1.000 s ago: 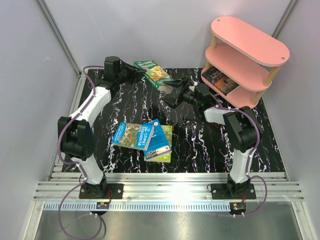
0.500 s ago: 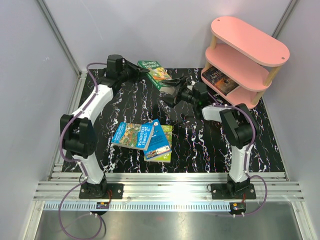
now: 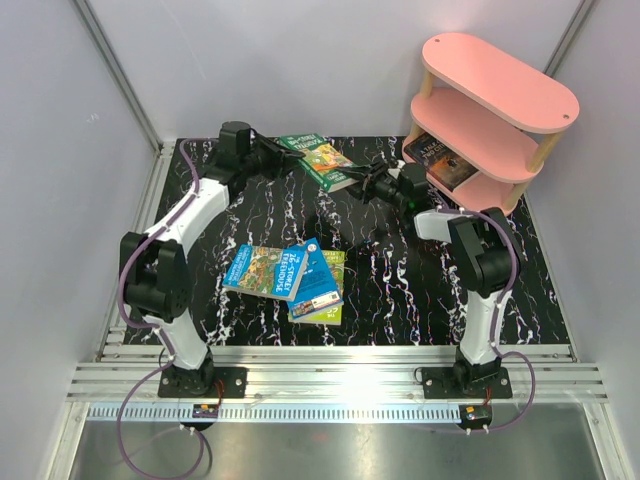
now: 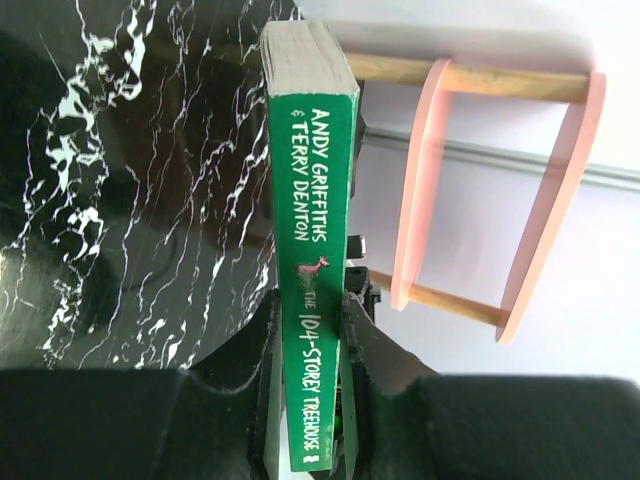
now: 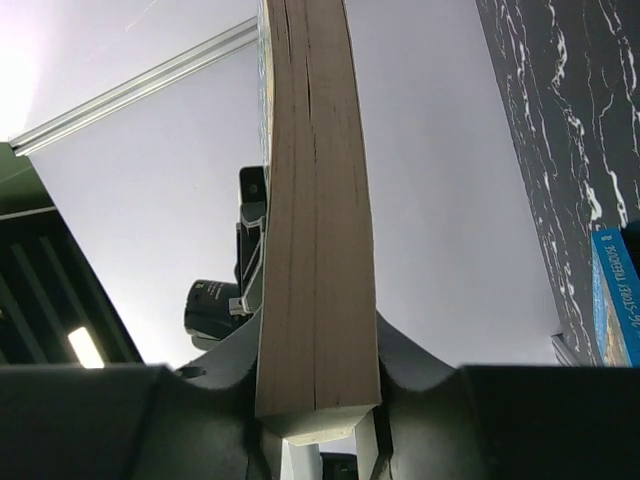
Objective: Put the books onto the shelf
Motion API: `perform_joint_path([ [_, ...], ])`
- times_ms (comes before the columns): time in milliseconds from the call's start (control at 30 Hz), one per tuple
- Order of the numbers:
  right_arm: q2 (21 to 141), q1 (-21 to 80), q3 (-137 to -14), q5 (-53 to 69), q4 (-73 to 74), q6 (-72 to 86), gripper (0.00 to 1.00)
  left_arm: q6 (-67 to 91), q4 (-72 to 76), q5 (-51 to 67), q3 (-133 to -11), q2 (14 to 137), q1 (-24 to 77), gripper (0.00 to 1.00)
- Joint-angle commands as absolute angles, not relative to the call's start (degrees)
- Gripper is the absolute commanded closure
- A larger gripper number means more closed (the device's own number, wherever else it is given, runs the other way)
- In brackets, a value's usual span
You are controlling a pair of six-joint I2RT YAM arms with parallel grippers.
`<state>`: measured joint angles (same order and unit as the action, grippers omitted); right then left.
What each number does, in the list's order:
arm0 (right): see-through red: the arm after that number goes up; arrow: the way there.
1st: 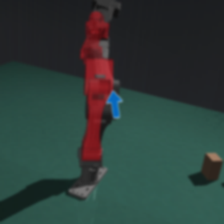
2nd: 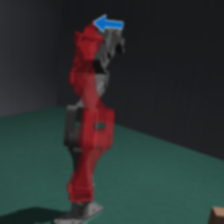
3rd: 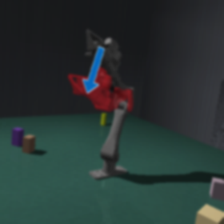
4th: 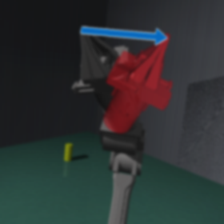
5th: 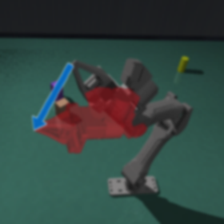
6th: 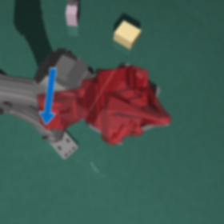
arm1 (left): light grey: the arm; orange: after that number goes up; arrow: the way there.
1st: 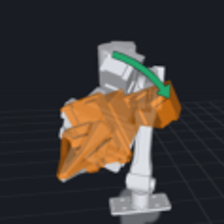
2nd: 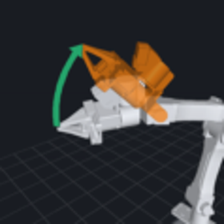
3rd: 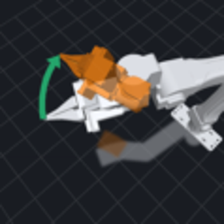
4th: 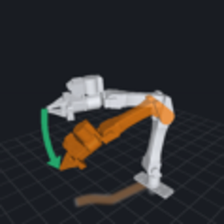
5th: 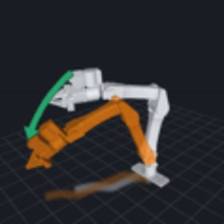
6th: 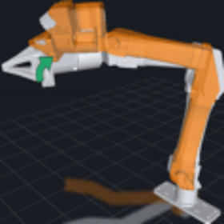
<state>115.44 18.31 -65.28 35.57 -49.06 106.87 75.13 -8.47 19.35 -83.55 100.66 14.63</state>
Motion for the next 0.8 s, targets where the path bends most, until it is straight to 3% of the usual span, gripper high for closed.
perform_joint_path([
  [0, 110.93, 13.63, -63.20, 30.67, -48.69, 105.82, 1.00, 72.52, -5.18, 23.11, -83.76, 95.80, 14.32, 1.00],
  [133, 107.67, 9.60, -61.26, 32.51, -45.54, 102.23, 1.00, 67.87, -5.89, 24.78, -84.46, 96.85, 16.86, 1.00],
  [233, 102.76, 4.86, -59.16, 34.97, -38.80, 96.19, 1.00, 64.87, -7.11, 27.15, -85.78, 98.34, 19.24, 0.92],
  [367, 93.89, -3.06, -58.36, 36.12, -20.52, 82.47, 1.00, 59.60, -8.96, 29.26, -85.26, 99.40, 20.65, 0.61],
  [467, 88.95, -7.98, -56.62, 36.30, -13.10, 77.08, 1.00, 58.19, -9.93, 30.67, -82.98, 99.23, 20.13, 0.49],
  [767, 84.81, -14.94, -50.62, 34.81, -16.53, 77.79, 1.00, 57.22, -10.37, 31.90, -79.19, 97.82, 18.81, 0.45],
])
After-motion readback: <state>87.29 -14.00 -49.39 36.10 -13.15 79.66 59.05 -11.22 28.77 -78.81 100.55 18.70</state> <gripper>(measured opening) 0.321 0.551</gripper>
